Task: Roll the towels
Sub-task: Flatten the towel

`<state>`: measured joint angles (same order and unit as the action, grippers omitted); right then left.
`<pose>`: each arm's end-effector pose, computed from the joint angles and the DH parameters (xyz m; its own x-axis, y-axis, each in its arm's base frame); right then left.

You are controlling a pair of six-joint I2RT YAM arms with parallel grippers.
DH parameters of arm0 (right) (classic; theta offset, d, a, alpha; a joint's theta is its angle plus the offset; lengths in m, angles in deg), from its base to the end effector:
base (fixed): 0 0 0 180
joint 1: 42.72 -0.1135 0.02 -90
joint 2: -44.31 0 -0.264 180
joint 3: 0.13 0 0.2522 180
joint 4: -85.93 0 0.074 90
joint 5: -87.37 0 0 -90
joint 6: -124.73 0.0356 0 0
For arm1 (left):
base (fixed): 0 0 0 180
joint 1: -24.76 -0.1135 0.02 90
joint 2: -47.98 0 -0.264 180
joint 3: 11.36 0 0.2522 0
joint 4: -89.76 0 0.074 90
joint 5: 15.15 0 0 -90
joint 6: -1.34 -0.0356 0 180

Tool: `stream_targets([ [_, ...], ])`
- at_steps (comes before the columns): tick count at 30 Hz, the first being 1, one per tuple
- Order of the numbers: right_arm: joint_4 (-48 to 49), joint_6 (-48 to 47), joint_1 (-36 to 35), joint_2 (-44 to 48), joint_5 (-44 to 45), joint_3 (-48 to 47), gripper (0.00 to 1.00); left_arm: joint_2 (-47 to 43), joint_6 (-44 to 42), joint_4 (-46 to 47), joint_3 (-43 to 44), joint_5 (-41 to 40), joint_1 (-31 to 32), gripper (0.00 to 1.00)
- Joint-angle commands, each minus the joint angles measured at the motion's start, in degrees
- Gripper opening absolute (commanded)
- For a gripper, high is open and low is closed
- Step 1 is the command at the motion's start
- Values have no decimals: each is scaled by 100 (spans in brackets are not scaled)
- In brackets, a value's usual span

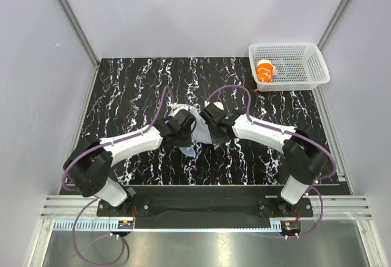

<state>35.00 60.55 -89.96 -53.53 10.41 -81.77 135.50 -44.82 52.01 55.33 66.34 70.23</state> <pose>0.2370 0.2445 0.2045 -0.8487 -0.2928 -0.4404 -0.3178 0.9480 -0.0179 0.2150 -0.2110 0.1944 -0.8825 -0.0797 -0.4635 0.0550 0.9613 -0.2700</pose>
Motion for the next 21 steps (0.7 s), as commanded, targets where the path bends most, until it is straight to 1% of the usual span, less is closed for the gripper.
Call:
stream_targets([
  [1, -106, -7, -13, 362, 401, 73, 0, -779, -270, -491, 341, -432, -310, 0],
  [2, -159, -16, 13, 406, 480, 125, 0, -1190, -322, -580, 341, -432, -581, 0],
  [3, -194, -25, 48, 502, 550, 160, 0, -1385, -427, -676, 324, -441, -723, 0],
  [4, -264, -25, 75, 547, 629, 196, 0, -1570, -481, -877, 315, -493, -1020, 0],
  [5, -299, -33, 145, 590, 656, 265, 0, -1903, -542, -975, 297, -537, -1145, 0],
  [8, -352, -60, 207, 731, 700, 354, 0, -2178, -771, -1248, 219, -582, -1566, 0],
  [12, -440, -42, 207, 688, 595, 363, 0, -2178, -684, -1319, -115, -336, -1840, 18],
  [15, -554, 36, 198, 644, 691, 389, 0, -2196, -482, -1284, -502, -283, -1946, 27],
  [18, -783, 124, 207, 661, 928, 486, 7, -2292, -367, -1231, -791, -186, -2069, 46],
  [19, -801, 125, 207, 687, 972, 564, 17, -2362, -358, -1231, -836, -168, -2104, 51],
  [20, -810, 125, 207, 714, 955, 600, 26, -2398, -358, -1240, -880, -168, -2113, 59],
  [21, -792, 125, 207, 784, 912, 644, 34, -2433, -358, -1275, -933, -168, -2121, 62],
])
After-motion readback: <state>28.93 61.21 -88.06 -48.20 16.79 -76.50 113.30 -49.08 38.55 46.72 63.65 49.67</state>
